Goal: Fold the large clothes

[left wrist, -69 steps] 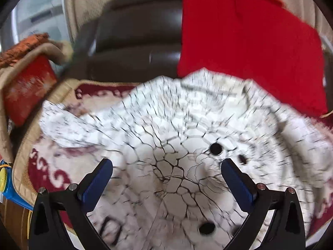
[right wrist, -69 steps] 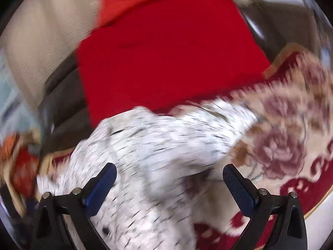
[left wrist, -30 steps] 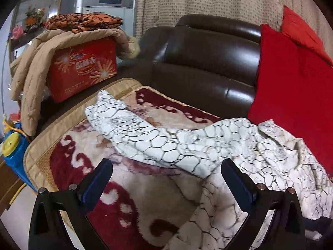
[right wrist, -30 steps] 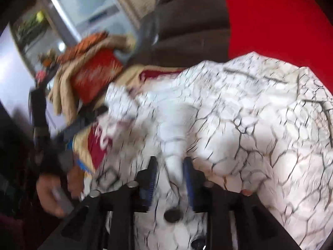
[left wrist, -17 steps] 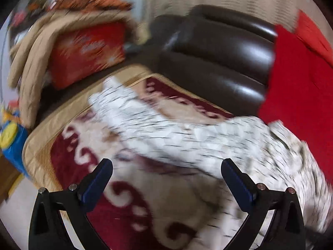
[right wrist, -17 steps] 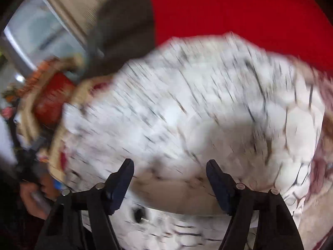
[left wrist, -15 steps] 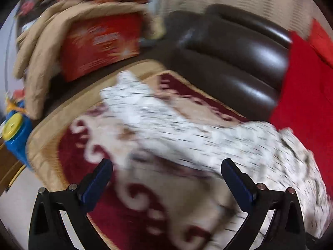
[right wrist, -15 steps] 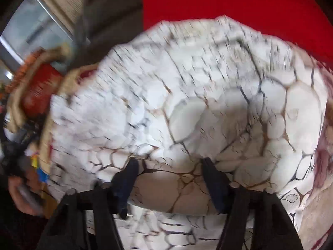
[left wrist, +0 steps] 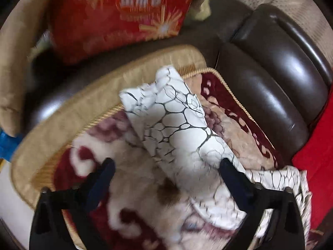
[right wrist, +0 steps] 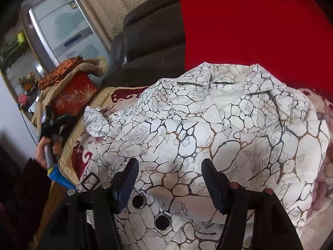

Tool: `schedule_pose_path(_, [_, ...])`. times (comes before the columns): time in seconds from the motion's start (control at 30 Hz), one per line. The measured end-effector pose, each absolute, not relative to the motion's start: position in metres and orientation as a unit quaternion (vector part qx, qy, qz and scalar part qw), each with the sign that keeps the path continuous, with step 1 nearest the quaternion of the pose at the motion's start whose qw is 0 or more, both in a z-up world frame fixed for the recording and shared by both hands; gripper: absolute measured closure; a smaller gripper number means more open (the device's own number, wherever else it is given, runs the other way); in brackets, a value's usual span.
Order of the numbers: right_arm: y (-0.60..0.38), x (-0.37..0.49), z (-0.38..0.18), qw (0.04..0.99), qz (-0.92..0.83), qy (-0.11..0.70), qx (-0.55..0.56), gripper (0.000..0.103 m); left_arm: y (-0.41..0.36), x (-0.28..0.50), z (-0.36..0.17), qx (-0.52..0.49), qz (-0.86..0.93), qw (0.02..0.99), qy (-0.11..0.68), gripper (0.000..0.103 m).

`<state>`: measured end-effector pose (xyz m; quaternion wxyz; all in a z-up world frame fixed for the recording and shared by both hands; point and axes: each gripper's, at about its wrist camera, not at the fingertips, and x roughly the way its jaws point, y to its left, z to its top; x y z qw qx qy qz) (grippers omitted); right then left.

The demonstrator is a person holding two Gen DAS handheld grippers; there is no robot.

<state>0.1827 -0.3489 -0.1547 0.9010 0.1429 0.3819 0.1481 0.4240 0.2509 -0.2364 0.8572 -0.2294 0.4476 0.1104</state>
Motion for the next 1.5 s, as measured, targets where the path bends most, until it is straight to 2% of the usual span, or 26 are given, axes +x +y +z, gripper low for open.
schedule_pose_path(0.03, [-0.352,0.181,-0.156,0.902,0.148,0.379,0.147,0.036,0.251,0.431,-0.242,-0.238,0.101,0.853,0.453,0.019])
schedule_pose_path(0.1, [-0.359,0.181,-0.158,0.902,0.143,0.377,0.158,0.036,0.248,0.449,-0.256,-0.251,0.092,0.839,0.474,0.045])
schedule_pose_path(0.13, [-0.362,0.182,-0.159,0.902,0.14,0.377,0.161,0.036,0.246,0.455,-0.263,-0.256,0.09,0.831,0.485,0.052])
schedule_pose_path(0.2, [-0.365,0.183,-0.16,0.902,0.132,0.379,0.161,0.036,0.245,0.463,-0.275,-0.273,0.092,0.821,0.493,0.079])
schedule_pose_path(0.23, [-0.367,0.184,-0.161,0.902,0.128,0.379,0.16,0.036,0.245,0.463,-0.275,-0.282,0.09,0.822,0.485,0.086])
schedule_pose_path(0.3, [-0.37,0.185,-0.161,0.904,0.12,0.378,0.16,0.036,0.242,0.461,-0.267,-0.288,0.09,0.829,0.47,0.096])
schedule_pose_path(0.4, [-0.379,0.183,-0.158,0.908,0.107,0.368,0.168,0.036,0.226,0.456,-0.238,-0.252,0.078,0.852,0.452,0.098])
schedule_pose_path(0.6, [-0.399,0.176,-0.149,0.914,0.085,0.345,0.194,0.036,0.155,0.434,-0.153,-0.148,0.015,0.899,0.412,0.099])
schedule_pose_path(0.73, [-0.415,0.171,-0.144,0.918,0.06,0.333,0.208,0.036,0.076,0.404,-0.094,-0.079,-0.056,0.918,0.386,0.099])
schedule_pose_path(0.93, [-0.453,0.161,-0.14,0.914,0.009,0.314,0.257,0.036,-0.071,0.341,-0.053,0.036,-0.188,0.912,0.364,0.098])
schedule_pose_path(1.0, [-0.471,0.158,-0.139,0.91,-0.01,0.305,0.282,0.036,-0.113,0.323,-0.057,0.064,-0.218,0.899,0.374,0.094])
schedule_pose_path(1.03, [-0.48,0.155,-0.139,0.906,-0.018,0.301,0.296,0.036,-0.129,0.316,-0.06,0.075,-0.235,0.892,0.379,0.088])
schedule_pose_path(1.07, [-0.486,0.153,-0.139,0.904,-0.023,0.297,0.307,0.036,-0.147,0.303,-0.064,0.094,-0.259,0.883,0.381,0.072])
schedule_pose_path(1.1, [-0.495,0.152,-0.138,0.901,-0.028,0.293,0.318,0.036,-0.155,0.294,-0.065,0.104,-0.269,0.88,0.378,0.051])
schedule_pose_path(1.17, [-0.506,0.15,-0.138,0.897,-0.031,0.29,0.332,0.032,-0.16,0.277,-0.065,0.118,-0.278,0.886,0.352,0.033])
schedule_pose_path(1.33, [-0.511,0.153,-0.137,0.896,-0.027,0.294,0.33,0.03,-0.135,0.288,-0.07,0.11,-0.234,0.902,0.347,0.032])
schedule_pose_path(1.5, [-0.493,0.178,-0.149,0.887,0.016,0.326,0.328,0.03,-0.099,0.329,-0.118,0.094,-0.142,0.906,0.388,0.032])
